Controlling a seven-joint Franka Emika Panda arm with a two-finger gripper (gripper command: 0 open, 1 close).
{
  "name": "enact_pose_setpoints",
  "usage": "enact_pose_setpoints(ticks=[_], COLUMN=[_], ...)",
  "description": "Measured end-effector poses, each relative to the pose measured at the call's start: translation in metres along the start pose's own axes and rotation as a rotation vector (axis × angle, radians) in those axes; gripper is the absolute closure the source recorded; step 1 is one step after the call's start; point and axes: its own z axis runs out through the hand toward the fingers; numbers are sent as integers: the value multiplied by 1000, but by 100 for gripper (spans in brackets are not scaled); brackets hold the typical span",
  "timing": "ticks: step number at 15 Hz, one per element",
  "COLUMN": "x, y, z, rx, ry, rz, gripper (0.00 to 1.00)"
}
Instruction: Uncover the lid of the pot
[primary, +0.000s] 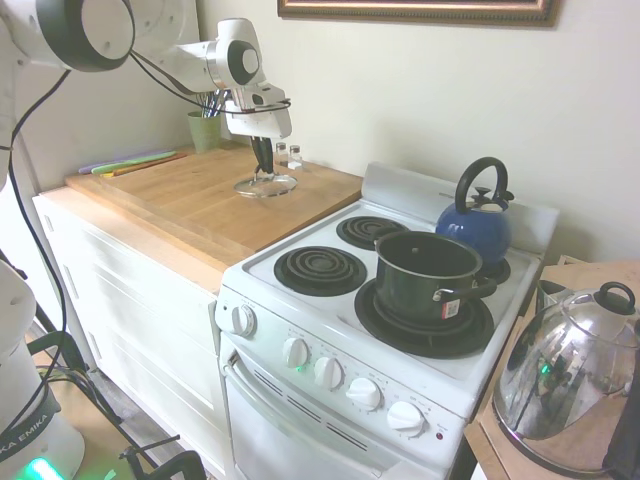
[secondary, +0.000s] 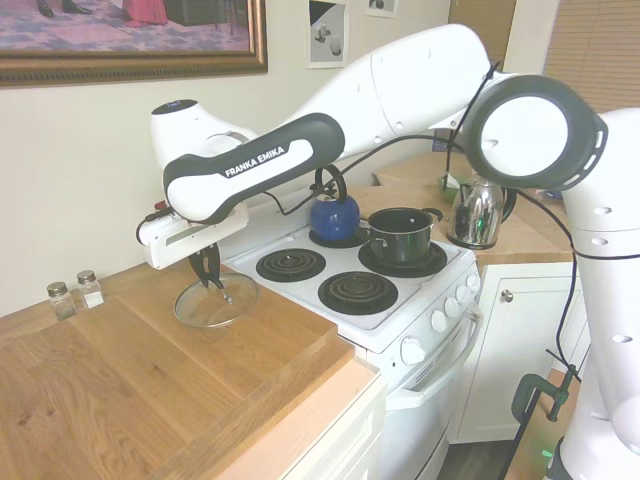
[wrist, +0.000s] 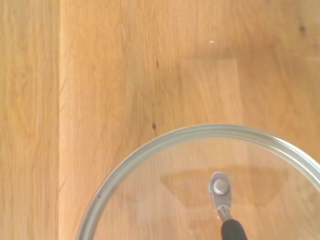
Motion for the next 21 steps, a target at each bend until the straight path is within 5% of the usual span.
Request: enact_pose_setpoints(ticks=[5, 6, 17, 21], x=[7, 7, 4, 4], y=[-8, -8, -9, -8], z=[37, 38, 44, 15], rx=[-23, -23, -37, 21], ry=[-8, -7, -4, 3], rz=[1, -2, -15, -17], gripper=[100, 0, 0, 0])
